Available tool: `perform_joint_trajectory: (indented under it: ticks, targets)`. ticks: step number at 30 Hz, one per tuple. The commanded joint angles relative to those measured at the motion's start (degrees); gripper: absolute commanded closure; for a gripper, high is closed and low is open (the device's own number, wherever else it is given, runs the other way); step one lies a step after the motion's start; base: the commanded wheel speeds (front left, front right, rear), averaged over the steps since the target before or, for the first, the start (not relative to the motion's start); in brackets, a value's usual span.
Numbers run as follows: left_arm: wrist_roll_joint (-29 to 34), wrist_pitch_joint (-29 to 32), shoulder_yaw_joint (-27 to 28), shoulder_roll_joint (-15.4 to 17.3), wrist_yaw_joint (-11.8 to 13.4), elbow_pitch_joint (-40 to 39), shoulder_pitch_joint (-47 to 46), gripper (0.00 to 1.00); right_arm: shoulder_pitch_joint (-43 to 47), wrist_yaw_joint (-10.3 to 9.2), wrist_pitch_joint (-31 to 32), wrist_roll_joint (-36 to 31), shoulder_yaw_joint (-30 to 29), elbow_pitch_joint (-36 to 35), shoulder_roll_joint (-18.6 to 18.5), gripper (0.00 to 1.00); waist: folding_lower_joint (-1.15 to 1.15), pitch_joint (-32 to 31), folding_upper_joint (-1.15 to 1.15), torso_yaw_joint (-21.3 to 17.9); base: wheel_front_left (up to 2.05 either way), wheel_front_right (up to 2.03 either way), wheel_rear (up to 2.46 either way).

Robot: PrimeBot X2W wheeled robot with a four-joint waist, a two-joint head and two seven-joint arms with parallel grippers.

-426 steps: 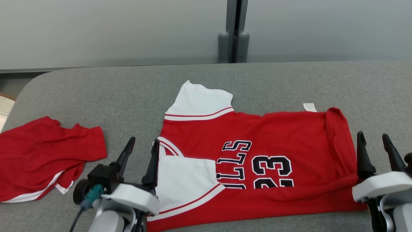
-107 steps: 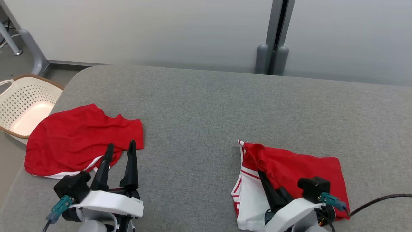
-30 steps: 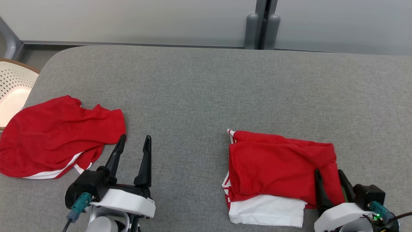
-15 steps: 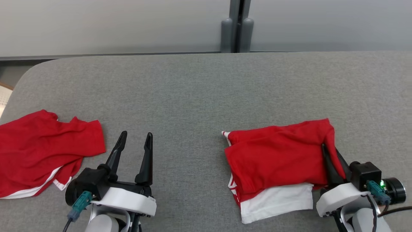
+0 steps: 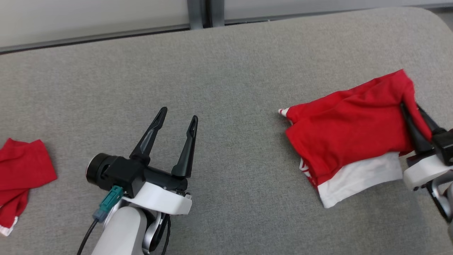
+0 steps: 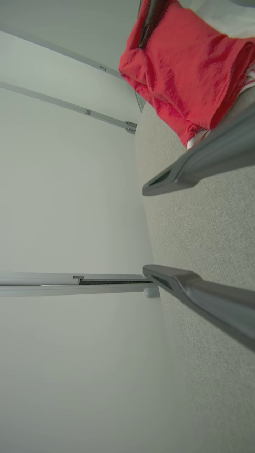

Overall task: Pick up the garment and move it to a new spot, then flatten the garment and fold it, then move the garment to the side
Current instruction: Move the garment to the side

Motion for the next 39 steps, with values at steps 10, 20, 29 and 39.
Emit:
perform_joint_trajectory:
  ticks: [10, 20, 29, 39]
  targets:
    - [5.25, -0.11, -4.44, 2.46, -1.82, -3.71, -8.88, 0.0, -9.24, -0.12, -0.18, -1.44, -3.84, 5.74, -11.31, 1.0, 0.0, 13.18, 0.0, -4.2, 0.0, 0.0, 0.0]
    - [5.07, -0.06, -5.29, 3.52, -1.95, -5.69, -11.31, 0.0, -13.66, -0.12, -0.18, -3.86, -13.02, 13.11, -13.71, 1.0, 0.0, 15.91, 0.0, -2.99, 0.0, 0.0, 0.0]
    - [4.09, -0.09, -5.21, 3.27, -1.41, -4.54, -10.92, 0.0, -14.88, -0.12, -0.18, -5.35, -17.36, 14.25, -11.81, 0.0, 0.0, 14.05, 0.0, -1.53, 0.0, 0.0, 0.0]
    - [1.13, -0.09, -3.52, 1.29, 0.08, -2.19, -7.69, 0.0, -6.75, -0.13, -0.18, -3.4, -17.98, -3.94, 0.11, 0.0, 0.0, 3.95, 0.0, 2.57, 0.0, 0.0, 0.0]
